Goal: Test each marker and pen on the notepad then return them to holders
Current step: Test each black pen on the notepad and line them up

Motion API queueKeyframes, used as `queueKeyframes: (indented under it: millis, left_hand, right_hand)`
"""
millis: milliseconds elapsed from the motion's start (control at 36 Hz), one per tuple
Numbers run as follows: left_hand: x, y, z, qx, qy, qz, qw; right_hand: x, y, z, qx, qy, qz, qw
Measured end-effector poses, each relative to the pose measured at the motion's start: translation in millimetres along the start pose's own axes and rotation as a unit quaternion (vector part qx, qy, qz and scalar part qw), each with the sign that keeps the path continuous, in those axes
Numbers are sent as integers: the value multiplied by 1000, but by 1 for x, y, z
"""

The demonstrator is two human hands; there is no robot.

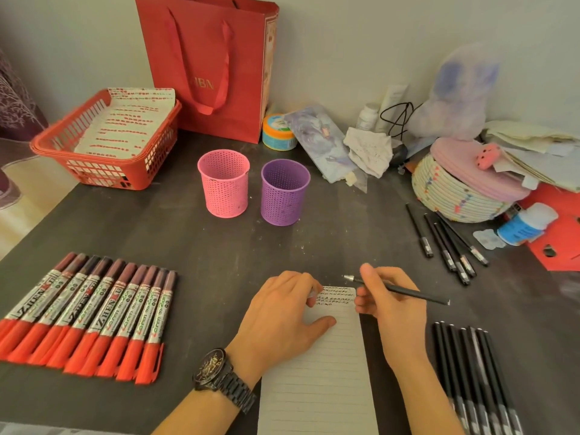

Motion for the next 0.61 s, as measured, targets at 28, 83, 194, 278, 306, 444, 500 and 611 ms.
queueKeyframes:
  millis: [28,83,194,278,306,444,500,611]
  left_hand:
    - [0,0,0,0,0,0,1000]
    - [0,0,0,-2,2,0,1000]
    - [1,-1,-1,-10,-8,2,1000]
    - [2,-2,-1,-21,-7,9,1000]
    - [2,-2,-1,-22,-8,8,1000]
    - [2,-3,-1,-26,-17,6,1000]
    - [2,-3,0,-27,-18,5,999]
    - [1,-2,0,-23,-16,4,1000]
  right_hand:
    - [0,3,0,-9,6,26,1000]
    - [1,9,1,-25,16,72,997]
    - [0,17,-1,-42,37,130,990]
    - [-2,21,-2,-41,42,133,989]
    - [-2,22,-1,-46,41,141,988]
    - [1,25,-2,-68,30,179,981]
    - [2,26,-3,-72,26,188,979]
    - [2,26,-4,-80,23,203,976]
Point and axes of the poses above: each hand's wrist, its own z-axis away from the middle knuckle, its own x-axis out of the palm, y = z × x, the point moved 4 cm from there along -z, towards the middle knuckle, and after that the axes turned 3 degrees about -z, right-handed, at the moved point
